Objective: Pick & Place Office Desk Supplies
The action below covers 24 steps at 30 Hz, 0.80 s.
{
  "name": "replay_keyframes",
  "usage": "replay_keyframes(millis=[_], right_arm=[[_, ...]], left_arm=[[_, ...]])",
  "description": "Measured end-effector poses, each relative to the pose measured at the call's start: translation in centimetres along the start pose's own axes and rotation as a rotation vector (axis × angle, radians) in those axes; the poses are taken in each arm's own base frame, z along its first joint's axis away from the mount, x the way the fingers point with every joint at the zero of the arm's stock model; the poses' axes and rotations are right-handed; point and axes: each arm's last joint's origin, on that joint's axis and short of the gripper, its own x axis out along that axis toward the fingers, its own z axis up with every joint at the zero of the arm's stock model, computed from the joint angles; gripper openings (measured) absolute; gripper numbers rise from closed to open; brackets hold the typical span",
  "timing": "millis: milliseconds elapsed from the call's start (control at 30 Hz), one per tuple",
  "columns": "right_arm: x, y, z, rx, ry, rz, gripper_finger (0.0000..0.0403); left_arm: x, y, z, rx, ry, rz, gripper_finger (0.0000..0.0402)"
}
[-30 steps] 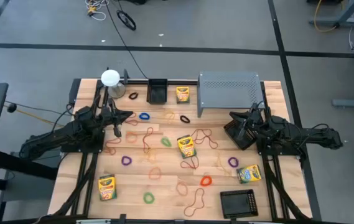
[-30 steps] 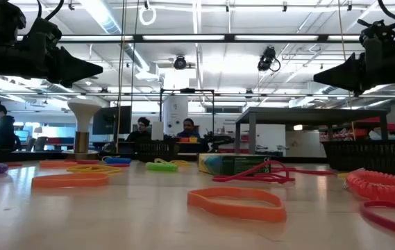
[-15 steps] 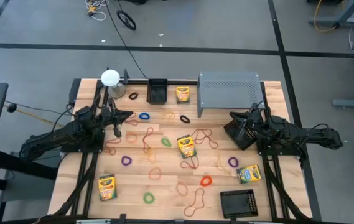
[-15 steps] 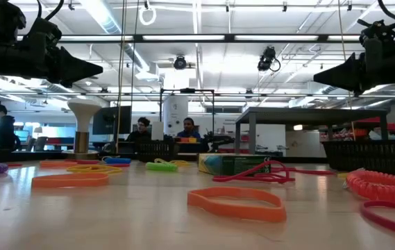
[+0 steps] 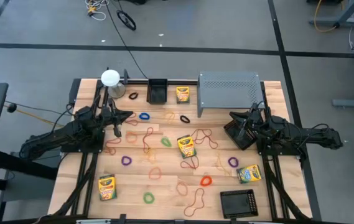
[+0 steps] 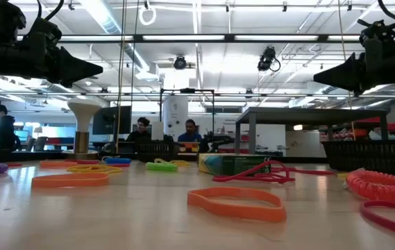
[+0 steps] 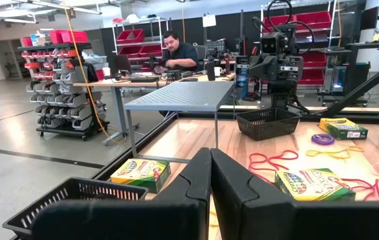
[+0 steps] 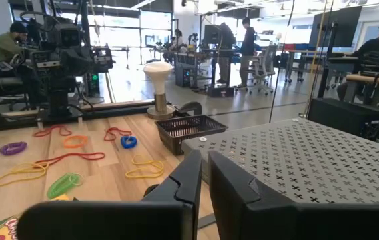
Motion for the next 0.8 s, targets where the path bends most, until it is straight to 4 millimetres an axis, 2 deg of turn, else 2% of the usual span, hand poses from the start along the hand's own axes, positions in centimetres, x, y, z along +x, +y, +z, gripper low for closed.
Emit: replay_keyframes(millis=[800], right_arm=[[0.0, 0.0, 0.0, 0.0, 0.0, 0.0, 0.0039]], left_arm=[[0.0, 0.0, 0.0, 0.0, 0.0, 0.0, 0.0011]])
